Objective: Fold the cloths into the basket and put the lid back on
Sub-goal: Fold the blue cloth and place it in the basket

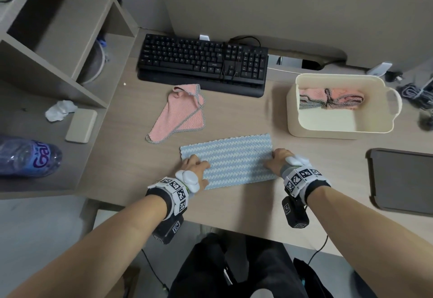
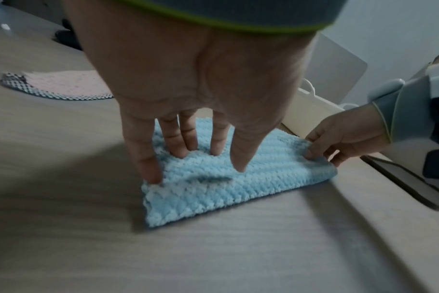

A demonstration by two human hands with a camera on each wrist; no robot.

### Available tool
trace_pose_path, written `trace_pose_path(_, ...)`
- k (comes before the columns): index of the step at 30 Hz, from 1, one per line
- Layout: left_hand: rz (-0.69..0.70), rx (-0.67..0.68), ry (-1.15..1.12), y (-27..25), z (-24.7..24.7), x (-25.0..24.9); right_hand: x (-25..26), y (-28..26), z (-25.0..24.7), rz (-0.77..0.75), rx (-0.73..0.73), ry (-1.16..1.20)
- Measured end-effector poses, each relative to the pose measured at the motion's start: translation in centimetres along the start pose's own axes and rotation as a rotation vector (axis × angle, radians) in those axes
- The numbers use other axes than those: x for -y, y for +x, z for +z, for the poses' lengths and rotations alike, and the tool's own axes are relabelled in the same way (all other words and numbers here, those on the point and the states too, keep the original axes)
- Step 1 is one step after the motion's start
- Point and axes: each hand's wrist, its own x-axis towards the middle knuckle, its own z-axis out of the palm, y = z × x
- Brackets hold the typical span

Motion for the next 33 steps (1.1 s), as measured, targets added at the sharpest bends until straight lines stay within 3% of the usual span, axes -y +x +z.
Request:
trace_pose_path(9, -0.097, -0.048, -0.424, -0.9, -1.1, 2.1, 2.2, -2.1, -0.4, -0.086, -0.068, 0.124)
trace_pose_path(14, -0.084, -0.04, -0.361, -1.2, -1.1, 2.4, 1.3, -1.4, 0.0, 0.088, -0.086, 0.154)
trace_pose_path(19, -0.052, -0.01, -0.231, -0.9, -1.0, 2.9, 0.6, -1.0, 1.5, 0.04, -0.115, 0.392)
trace_pose_path(27, -0.023, 0.022, -0.175, -0.9, -1.5, 3.0, 1.5, -2.6, 1.6, 0.018, 0.007, 0.309)
trace_pose_path(30, -0.05, 0.049, -0.245, -1.1, -2.2, 3.0, 2.8, -4.4, 1.3, 0.003, -0.027, 0.215)
trace_pose_path(33, -0.074, -0.015, -0.487, -1.3, -2.5, 3.0, 5.6, -7.1, 1.6, -0.15, -0.052, 0.273)
